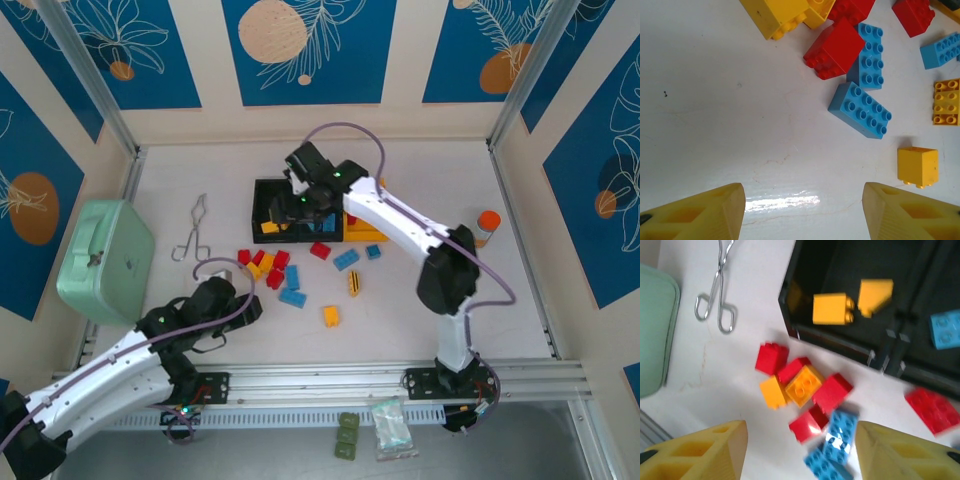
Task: Sort the legos into containers by color
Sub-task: Pick up the lego from the bottom-center of the table.
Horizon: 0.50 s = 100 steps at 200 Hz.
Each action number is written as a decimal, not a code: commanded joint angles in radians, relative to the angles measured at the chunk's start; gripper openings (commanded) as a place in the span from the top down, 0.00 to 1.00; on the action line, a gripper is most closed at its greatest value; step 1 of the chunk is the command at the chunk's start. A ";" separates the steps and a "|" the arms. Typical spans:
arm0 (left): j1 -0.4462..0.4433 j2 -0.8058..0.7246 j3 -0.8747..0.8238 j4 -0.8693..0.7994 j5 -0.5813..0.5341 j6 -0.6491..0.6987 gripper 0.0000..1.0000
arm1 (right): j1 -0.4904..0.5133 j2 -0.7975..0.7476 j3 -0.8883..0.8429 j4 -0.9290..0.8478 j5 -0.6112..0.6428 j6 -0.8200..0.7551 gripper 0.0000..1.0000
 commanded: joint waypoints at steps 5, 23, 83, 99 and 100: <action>0.001 0.047 0.038 0.048 0.061 0.066 0.36 | 0.005 -0.174 -0.235 0.053 0.041 -0.001 0.41; 0.000 0.099 0.061 0.075 0.105 0.109 0.36 | 0.008 -0.278 -0.398 0.067 0.065 0.026 0.41; -0.001 0.197 0.080 0.153 0.196 0.148 0.36 | 0.090 -0.442 -0.767 0.080 0.110 0.173 0.40; -0.002 0.192 0.074 0.158 0.198 0.142 0.36 | 0.123 -0.430 -0.804 0.092 0.109 0.207 0.40; -0.002 0.191 0.073 0.158 0.197 0.142 0.36 | 0.125 -0.429 -0.805 0.093 0.108 0.209 0.40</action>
